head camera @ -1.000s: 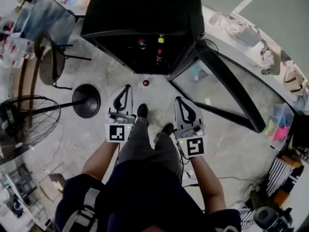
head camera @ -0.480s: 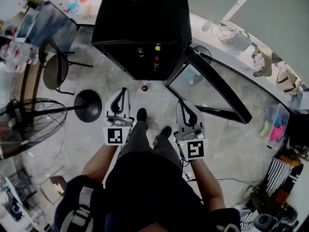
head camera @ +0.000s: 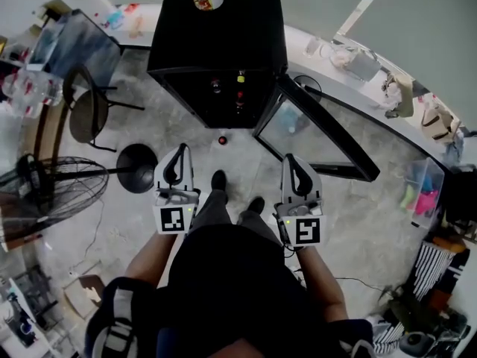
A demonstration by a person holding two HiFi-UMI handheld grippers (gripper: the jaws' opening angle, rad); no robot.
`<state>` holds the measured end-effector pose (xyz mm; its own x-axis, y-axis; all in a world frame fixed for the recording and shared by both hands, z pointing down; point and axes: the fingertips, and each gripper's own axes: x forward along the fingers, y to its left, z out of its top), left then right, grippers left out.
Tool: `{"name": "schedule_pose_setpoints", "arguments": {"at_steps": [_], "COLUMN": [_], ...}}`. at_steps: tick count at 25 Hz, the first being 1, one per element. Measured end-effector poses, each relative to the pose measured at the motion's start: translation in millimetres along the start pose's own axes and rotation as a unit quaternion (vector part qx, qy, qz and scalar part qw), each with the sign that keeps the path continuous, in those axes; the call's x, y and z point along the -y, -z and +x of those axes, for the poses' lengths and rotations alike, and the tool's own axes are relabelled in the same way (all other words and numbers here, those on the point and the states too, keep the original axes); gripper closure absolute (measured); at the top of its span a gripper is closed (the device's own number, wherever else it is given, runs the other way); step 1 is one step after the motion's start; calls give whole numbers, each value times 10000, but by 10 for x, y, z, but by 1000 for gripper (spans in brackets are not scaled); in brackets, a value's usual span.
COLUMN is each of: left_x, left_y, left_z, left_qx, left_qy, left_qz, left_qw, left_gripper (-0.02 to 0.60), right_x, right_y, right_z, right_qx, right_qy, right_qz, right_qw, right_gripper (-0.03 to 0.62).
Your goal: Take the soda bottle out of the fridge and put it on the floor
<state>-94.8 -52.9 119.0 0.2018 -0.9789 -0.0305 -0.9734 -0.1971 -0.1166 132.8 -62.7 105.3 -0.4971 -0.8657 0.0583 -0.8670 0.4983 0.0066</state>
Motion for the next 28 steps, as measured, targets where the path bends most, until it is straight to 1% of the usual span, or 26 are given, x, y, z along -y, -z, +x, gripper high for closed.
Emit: {"name": "schedule_pose_setpoints", "arguments": {"at_steps": [7,10,14,20,28], "left_x": [-98,-109,-127,-92,-60], "left_y": [-199,-256,-257,-278,-230], "left_z": [-180,-227,-261,-269,-333], "left_qx": [104,132,99,154,58], "left_qy": [-168,-179,-244,-235,-201], "left_qz": [8,18,20,20,26], "left_qw": [9998,9998,9997,9996,9998], "left_gripper": [558,558,558,558,558], "right_x": [-7,-1,-21,4,2], "right_y": [-121,-164,-244,-259,-222], "right_z": [-135,-164,-185,-226,-205], "right_qx": [12,-9,107,95,-23], "right_qy": [85,90,32,234,286], "right_qz": [-79,-40,-190,-349,-253], "right_qw": [9999,10000,9998,9991,9993], "right_gripper": [576,576,576,576,576]}}
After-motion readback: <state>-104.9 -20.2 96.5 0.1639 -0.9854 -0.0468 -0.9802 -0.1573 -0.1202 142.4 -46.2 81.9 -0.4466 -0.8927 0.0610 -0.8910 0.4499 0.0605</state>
